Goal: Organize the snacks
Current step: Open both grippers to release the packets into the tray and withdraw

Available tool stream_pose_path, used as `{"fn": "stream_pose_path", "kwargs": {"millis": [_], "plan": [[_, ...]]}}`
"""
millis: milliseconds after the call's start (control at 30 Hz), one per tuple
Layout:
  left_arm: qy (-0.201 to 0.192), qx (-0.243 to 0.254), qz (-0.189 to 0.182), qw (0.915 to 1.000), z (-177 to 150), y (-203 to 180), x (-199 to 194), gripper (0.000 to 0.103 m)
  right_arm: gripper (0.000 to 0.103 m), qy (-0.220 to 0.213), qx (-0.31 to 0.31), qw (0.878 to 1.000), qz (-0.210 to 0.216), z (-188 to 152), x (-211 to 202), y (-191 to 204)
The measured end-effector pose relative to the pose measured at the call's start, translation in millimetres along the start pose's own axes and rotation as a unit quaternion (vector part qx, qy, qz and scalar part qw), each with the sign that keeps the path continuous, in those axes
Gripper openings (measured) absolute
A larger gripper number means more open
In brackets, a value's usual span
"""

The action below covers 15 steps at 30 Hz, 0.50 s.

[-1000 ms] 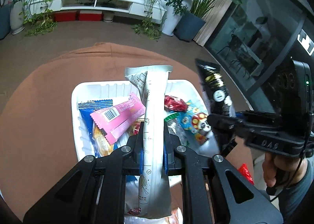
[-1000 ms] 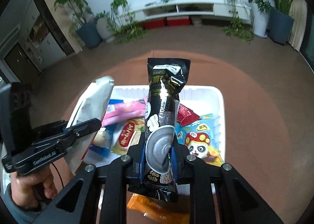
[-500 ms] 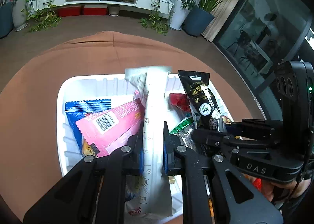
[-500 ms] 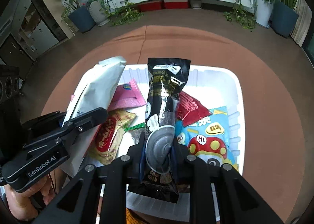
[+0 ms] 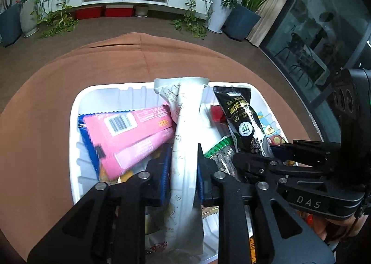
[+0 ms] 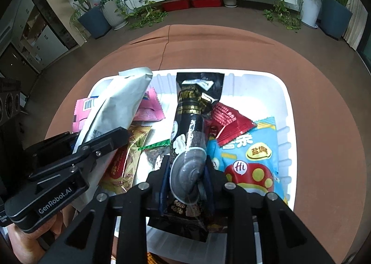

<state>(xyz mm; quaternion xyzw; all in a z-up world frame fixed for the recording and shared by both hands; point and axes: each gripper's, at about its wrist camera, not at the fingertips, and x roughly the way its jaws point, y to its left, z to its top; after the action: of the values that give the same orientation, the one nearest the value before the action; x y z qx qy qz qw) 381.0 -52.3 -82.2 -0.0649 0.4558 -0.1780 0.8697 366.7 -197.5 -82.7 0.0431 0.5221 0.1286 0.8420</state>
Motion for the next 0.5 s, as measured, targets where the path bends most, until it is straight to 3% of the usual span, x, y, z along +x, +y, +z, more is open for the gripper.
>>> {"fn": "stream_pose_path", "kwargs": {"millis": [33,67,133,400,500], "plan": [[-0.002,-0.001,0.003,1.0,0,0,0,0.031,0.036,0.0,0.0,1.0,0.001,0,0,0],[-0.005,-0.003,0.005,1.0,0,0,-2,0.046,0.037,-0.001,-0.001,1.0,0.001,0,-2,0],[-0.011,-0.005,0.006,0.9999,-1,1,-7,0.057,0.044,-0.005,-0.002,1.0,-0.001,-1,-6,2],[-0.028,0.003,0.001,0.9996,-4,-4,-31,0.057,0.05,-0.024,0.001,1.0,-0.004,-6,-28,5],[-0.035,0.008,0.0,0.9994,-6,-6,-44,0.064,0.054,-0.031,0.003,1.0,-0.003,-8,-37,5]]}}
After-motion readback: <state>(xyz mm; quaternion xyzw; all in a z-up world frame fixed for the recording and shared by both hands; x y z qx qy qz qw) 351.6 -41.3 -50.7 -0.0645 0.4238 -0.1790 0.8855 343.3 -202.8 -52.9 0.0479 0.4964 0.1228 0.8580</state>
